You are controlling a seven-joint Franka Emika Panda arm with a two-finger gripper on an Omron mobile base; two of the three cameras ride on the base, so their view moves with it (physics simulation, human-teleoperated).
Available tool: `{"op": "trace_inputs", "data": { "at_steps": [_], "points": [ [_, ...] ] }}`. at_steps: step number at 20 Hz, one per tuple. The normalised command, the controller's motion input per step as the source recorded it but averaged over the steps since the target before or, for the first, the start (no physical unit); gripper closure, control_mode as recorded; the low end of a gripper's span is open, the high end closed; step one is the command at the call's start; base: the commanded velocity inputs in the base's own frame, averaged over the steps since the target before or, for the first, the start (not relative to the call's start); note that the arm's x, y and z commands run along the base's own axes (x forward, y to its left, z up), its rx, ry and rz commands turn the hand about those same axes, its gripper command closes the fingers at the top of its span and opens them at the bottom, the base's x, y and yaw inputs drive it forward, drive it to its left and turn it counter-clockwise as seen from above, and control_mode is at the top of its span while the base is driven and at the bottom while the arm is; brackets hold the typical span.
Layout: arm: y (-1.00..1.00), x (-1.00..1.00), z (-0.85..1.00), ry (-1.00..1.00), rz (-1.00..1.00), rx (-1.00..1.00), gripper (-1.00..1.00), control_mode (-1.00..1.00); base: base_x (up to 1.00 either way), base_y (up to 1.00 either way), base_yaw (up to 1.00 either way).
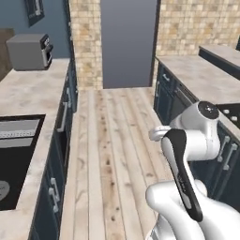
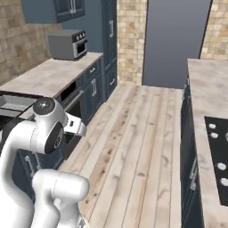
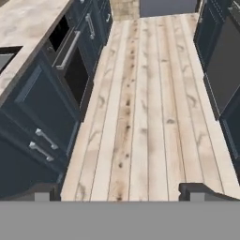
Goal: Retrieve the sausage and cheese from the fridge and place them on the cutting board on the counter.
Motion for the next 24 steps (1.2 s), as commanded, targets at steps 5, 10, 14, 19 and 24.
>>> {"op": "trace_inputs", "data": {
  "at_steps": [5, 10, 14, 19, 24],
  "points": [
    [0.0, 0.0, 0.0, 0.0, 0.0, 0.0, -1.0, 1.0, 1.0, 0.0, -0.28],
    [0.0, 0.0, 0.0, 0.0, 0.0, 0.0, -1.0, 1.0, 0.89, 0.11, -0.3],
    [0.0, 0.0, 0.0, 0.0, 0.0, 0.0, -1.0, 1.0, 1.0, 0.57, -0.25],
    [0.0, 0.0, 0.0, 0.0, 0.0, 0.0, -1.0, 1.0, 1.0, 0.62, -0.21],
    [0.0, 0.0, 0.0, 0.0, 0.0, 0.0, -1.0, 1.0, 1.0, 0.63, -0.19]
  ]
}}
